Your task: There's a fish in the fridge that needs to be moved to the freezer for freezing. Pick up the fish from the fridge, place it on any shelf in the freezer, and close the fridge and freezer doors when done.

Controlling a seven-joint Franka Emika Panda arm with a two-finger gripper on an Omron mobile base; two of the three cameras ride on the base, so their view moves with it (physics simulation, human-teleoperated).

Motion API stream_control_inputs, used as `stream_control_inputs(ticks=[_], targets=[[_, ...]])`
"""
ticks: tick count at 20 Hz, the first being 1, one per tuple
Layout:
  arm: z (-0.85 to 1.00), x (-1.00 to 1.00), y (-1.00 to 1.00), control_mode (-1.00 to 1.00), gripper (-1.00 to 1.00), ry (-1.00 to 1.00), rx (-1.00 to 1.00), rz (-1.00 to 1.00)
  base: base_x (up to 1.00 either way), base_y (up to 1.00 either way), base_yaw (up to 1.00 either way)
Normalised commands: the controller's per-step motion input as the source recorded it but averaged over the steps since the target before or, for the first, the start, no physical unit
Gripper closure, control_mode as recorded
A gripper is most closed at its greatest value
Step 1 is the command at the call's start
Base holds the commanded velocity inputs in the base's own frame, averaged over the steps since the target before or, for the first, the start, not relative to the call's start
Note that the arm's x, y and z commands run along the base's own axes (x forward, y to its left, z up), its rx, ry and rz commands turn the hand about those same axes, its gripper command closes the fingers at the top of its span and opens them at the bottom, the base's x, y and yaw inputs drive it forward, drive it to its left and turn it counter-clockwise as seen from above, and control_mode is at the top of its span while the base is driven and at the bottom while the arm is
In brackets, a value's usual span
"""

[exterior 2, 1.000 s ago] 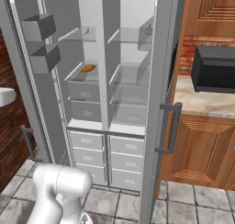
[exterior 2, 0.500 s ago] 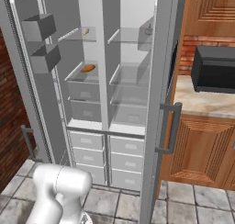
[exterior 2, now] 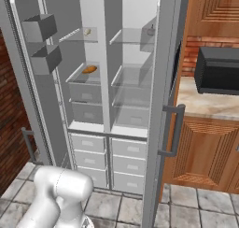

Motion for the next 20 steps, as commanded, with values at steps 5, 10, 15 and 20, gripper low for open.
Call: stream_control_inputs(ticks=[5, 10, 15, 20], targets=[[-0.25, 0.89, 0.12, -1.0, -1.0, 0.0, 0.0, 0.0, 0.0, 0.0, 0.0], [-0.25, 0.39, 0.5, -1.0, -1.0, -0.01, 0.0, 0.0, 0.0, 0.0, 0.0], [-0.18, 0.38, 0.53, -1.0, -1.0, 0.0, 0.0, 0.0, 0.0, 0.0, 0.0], [-0.16, 0.71, 0.01, -1.0, -1.0, 0.02, 0.0, -0.07, 0.0, 0.0, 0.0]])
